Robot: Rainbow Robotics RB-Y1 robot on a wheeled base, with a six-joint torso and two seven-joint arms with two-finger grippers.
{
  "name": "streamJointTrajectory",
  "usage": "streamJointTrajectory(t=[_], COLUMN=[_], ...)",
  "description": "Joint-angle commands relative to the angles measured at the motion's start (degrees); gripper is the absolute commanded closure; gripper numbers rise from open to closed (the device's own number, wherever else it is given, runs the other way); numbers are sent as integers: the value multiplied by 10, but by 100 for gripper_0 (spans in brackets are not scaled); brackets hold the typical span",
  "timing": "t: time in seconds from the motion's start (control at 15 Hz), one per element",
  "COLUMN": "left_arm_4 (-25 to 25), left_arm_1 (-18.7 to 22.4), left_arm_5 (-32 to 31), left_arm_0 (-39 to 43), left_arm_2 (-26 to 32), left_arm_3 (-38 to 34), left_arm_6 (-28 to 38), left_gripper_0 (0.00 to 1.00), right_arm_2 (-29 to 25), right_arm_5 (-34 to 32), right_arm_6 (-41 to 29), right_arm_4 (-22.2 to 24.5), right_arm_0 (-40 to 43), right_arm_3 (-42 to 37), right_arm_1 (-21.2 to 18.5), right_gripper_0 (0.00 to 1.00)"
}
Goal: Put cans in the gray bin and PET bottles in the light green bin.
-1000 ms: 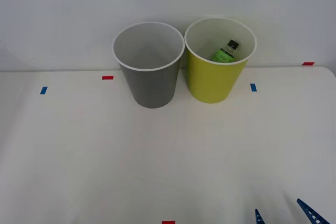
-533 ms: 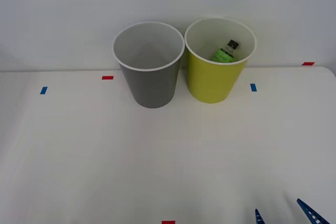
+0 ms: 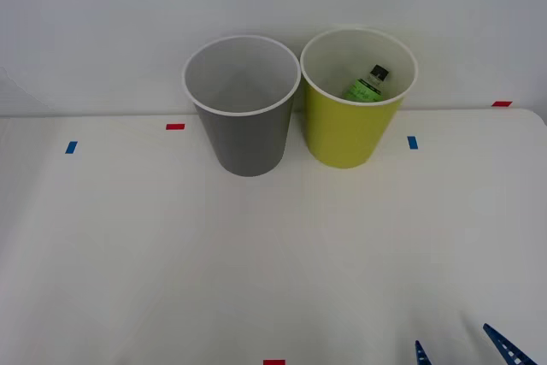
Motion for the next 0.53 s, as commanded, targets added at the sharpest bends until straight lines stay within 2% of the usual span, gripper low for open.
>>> streamJointTrajectory(t=[0.07,0.53], left_arm_4=[0,0], left_arm_1=[0,0], left_arm_5=[0,0], left_arm_0=[0,0], left_arm_2=[0,0], left_arm_3=[0,0], left_arm_6=[0,0], left_gripper_0=[0,0], right_arm_2=[0,0], right_arm_5=[0,0], right_arm_6=[0,0], right_arm_4=[0,0], right_arm_0=[0,0], right_arm_3=[0,0], right_arm_1=[0,0], right_gripper_0=[0,0])
